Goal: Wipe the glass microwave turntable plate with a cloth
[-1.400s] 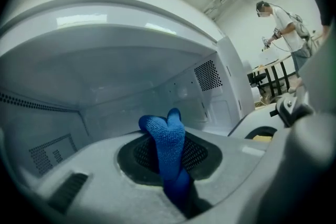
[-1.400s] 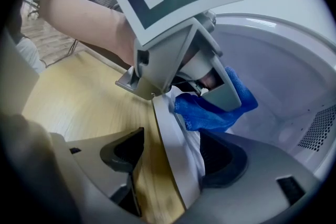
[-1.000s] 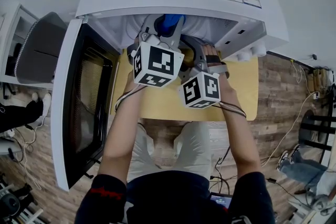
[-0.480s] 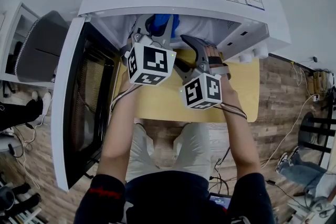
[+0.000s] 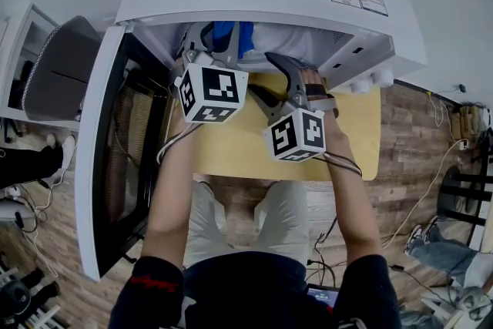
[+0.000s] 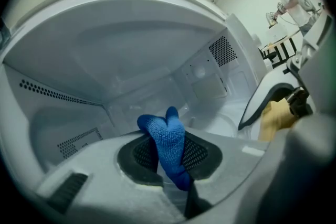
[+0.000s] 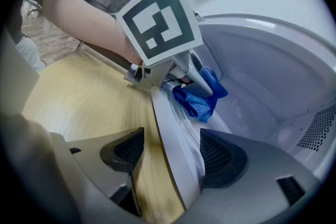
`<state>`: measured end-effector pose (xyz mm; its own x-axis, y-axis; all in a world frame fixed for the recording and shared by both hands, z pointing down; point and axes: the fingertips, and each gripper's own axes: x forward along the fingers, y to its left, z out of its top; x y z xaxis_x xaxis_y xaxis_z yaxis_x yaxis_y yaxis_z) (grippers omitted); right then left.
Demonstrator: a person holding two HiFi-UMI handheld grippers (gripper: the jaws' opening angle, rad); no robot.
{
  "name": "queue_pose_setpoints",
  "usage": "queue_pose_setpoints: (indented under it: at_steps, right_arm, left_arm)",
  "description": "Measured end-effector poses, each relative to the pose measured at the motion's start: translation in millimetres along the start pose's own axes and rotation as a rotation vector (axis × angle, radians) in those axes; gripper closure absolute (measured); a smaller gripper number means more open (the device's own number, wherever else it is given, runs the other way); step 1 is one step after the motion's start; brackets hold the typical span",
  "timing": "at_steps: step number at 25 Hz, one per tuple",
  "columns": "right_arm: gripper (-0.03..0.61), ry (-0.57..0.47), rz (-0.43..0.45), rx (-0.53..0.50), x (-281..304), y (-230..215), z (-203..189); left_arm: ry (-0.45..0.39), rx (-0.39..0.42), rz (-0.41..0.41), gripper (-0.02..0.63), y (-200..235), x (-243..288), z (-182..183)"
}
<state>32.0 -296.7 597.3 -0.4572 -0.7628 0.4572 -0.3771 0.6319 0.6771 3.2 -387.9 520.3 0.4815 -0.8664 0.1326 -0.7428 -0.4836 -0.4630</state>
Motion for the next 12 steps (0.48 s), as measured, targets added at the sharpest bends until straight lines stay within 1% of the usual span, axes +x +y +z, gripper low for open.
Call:
queue_pose_setpoints:
  at_steps: [7, 12]
  right_arm:
    - [0.285, -0.003, 0.002, -0.002, -0.1, 0.0, 0.8]
    - [0.285, -0.004, 0.003, -0.002, -0.2, 0.5, -0.3]
  left_arm:
    - [0.01, 0.03, 0.019, 0.548, 1.3, 4.3, -1.4]
    - [0.004, 0.02, 0.003, 0.549, -0.5, 6.4, -2.5]
